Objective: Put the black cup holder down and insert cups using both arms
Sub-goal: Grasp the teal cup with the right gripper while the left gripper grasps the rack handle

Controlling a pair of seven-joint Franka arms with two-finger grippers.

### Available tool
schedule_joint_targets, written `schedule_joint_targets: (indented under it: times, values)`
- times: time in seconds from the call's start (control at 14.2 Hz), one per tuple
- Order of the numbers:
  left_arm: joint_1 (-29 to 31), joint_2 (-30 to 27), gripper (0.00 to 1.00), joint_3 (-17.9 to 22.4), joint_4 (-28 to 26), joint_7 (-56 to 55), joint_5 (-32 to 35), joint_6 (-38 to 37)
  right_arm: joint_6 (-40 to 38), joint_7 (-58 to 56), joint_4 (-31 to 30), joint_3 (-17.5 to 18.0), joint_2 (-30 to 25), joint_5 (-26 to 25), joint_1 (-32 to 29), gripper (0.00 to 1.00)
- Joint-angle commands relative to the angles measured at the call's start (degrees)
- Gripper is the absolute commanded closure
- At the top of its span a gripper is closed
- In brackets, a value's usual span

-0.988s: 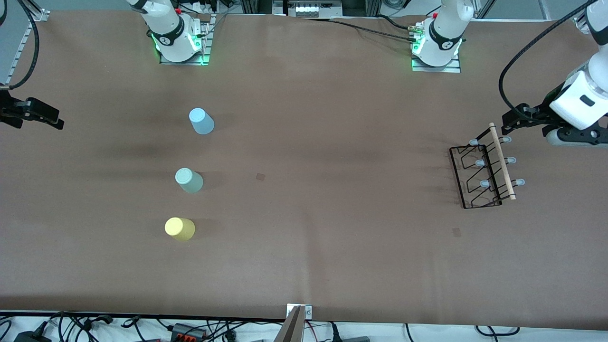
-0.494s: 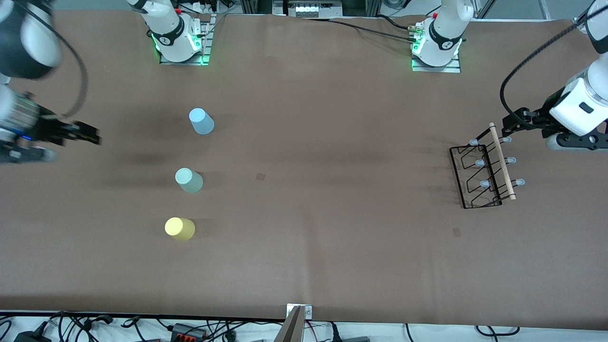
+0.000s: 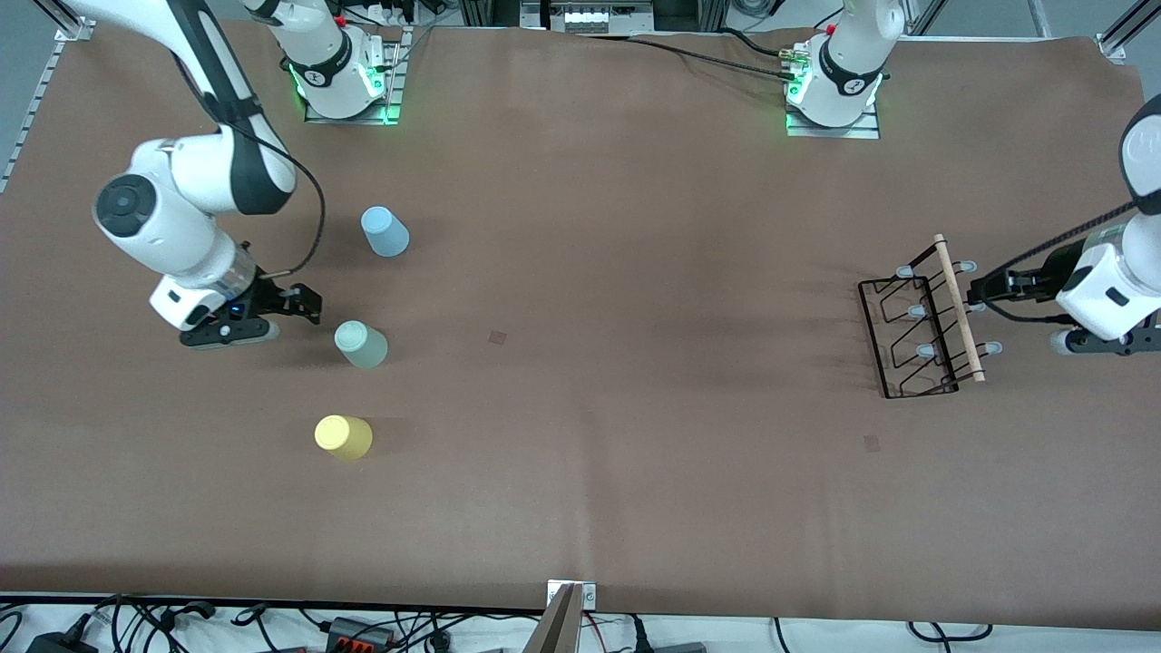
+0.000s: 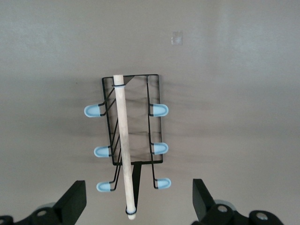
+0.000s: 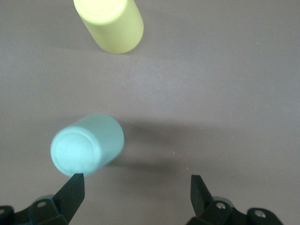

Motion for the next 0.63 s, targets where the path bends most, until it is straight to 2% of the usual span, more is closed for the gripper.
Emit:
schedule_joint_targets:
  times: [0.0,0.28,0.35,0.56]
  values:
    - [1.1,-2.2,0.01,0.0,-6.4,3.1,-0.3,6.7,2.4,5.0,0.9,0.3,1.8,0.1,2.4,0.00]
    - [1.4,-9.5,0.04,-0.1,-25.1,3.4,2.6,27.2,5.5,7.3,1.3,0.3,4.2,0.1,4.2,0.00]
    - [1.4,-10.1,0.04,-0.1,-27.8,3.5,2.7,30.6,6.2,7.3,1.3,0.3,5.2,0.0,4.3,0.00]
    - [3.5,-9.6,0.05,-0.4,-29.3,4.1,2.7,31.7,8.4,7.3,1.9,0.3,7.6,0.0,5.0,0.00]
